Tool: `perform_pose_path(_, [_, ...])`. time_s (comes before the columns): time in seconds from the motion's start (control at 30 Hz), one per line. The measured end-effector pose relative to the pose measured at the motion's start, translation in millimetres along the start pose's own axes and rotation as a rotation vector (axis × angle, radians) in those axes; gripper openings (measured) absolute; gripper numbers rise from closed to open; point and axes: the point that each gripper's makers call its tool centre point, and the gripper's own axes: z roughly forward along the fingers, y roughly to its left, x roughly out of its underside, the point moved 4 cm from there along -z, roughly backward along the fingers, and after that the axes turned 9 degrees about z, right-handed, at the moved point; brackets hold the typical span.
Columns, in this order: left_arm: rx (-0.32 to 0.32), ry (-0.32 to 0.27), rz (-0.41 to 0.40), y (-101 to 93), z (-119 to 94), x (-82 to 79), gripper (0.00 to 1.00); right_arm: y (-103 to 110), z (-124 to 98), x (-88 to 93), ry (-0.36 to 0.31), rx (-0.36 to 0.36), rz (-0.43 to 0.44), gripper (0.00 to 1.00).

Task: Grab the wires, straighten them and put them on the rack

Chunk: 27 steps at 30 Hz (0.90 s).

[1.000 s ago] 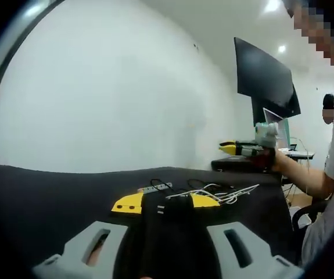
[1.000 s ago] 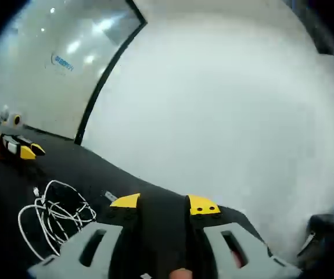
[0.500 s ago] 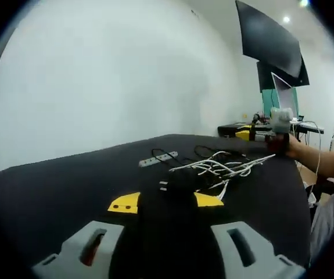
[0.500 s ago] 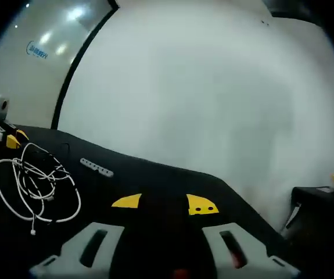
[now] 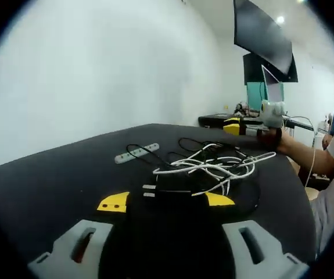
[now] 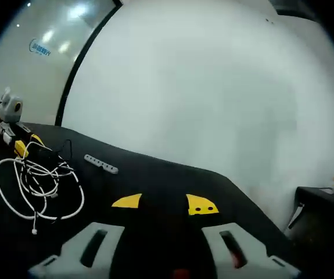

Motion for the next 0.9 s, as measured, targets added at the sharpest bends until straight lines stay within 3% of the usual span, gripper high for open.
perform_pose_path(0.07, [-0.001,0.006,-0.016,-0.2,3.1,-0.3,0.64,-0.8,-0.8,-0.2,-0.002,0.004,0.000,0.25])
perform_pose_path(0.13, [-0.045,0.023,0.012,6.8,5.8,1.9,0.46,-0.3,-2.3,-0.8,-0.003,0.008,0.000,0.25])
perform_pose_path(0.17, [-0.070,0.069,0.038,9.9,5.3,7.4,0.30,-0.1,-2.5,-0.7,-0.002,0.009,0.000,0.25])
perform_pose_path(0.2, [-0.057,0.083,0.050,7.8,7.5,8.5,0.28,-0.8,-2.3,-0.3,0.001,0.010,0.002,0.25])
perform_pose_path(0.3, [-0.081,0.080,0.061,5.9,6.8,9.9,0.25,-1.0,-5.0,-0.5,-0.001,0.014,0.006,0.25])
perform_pose_path(0.4, [-0.111,0.032,0.083,4.6,-0.2,0.6,0.22,-0.7,-3.6,0.7,0.006,0.008,0.009,0.25])
perform_pose_path(0.67, [-0.252,0.014,0.223,23.1,-52.0,-22.7,0.22,-0.4,-1.2,1.8,0.011,0.001,0.008,0.25])
perform_pose_path(0.77, [-0.305,-0.014,0.194,34.7,-71.0,-32.4,0.20,0.8,0.6,2.5,0.012,-0.007,0.003,0.25])
perform_pose_path(0.8, [-0.308,-0.006,0.174,36.4,-75.2,-32.0,0.01,1.0,0.9,2.7,0.013,-0.009,0.001,0.25])
perform_pose_path(0.83, [-0.359,-0.072,0.102,46.3,-82.3,-39.2,0.00,1.1,1.3,3.2,0.016,-0.010,0.000,0.25])
perform_pose_path(0.87, [-0.373,-0.072,0.058,49.9,-86.3,-36.3,0.00,1.3,0.7,3.6,0.020,-0.011,0.001,0.25])
perform_pose_path(0.9, [-0.336,-0.055,0.076,48.3,-90.0,-33.1,0.00,1.4,0.3,3.9,0.022,-0.011,0.002,0.25])
